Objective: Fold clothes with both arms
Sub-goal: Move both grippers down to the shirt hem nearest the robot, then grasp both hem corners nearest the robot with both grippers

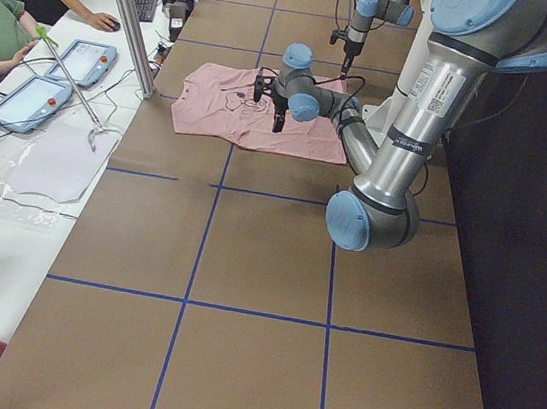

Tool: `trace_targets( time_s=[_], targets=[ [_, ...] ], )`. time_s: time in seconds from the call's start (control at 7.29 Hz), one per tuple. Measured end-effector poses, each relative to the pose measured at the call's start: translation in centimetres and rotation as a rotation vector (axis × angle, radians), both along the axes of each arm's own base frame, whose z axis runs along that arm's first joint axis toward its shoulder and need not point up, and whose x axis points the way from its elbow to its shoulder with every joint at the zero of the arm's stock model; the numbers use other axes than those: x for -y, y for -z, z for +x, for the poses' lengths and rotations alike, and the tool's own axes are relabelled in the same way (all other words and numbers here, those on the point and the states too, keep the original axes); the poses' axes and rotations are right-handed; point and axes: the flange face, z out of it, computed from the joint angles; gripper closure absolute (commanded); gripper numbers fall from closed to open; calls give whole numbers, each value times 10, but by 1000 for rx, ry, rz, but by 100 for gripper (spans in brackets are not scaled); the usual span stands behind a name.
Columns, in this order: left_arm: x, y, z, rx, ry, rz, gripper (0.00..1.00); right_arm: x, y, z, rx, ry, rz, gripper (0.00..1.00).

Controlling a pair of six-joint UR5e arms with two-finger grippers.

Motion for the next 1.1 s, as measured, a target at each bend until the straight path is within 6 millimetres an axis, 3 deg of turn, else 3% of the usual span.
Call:
trace_targets(
  time_s=[0.27,0.55,0.69,0.82,1.1],
  targets=[
    [-83,-25,16,45,21,-133,2,3,2,2,6,-1,-1,100],
    [-157,-32,46,109,23,-253,3,4,9,3,21,-1,1,100],
    [-177,-30,62,128,18,-280,4,4,12,4,26,-1,2,100],
    [-183,-26,78,138,20,-289,4,4,13,4,29,0,2,100],
    [-179,-24,98,149,40,-283,5,3,14,4,32,3,3,100]
  ],
)
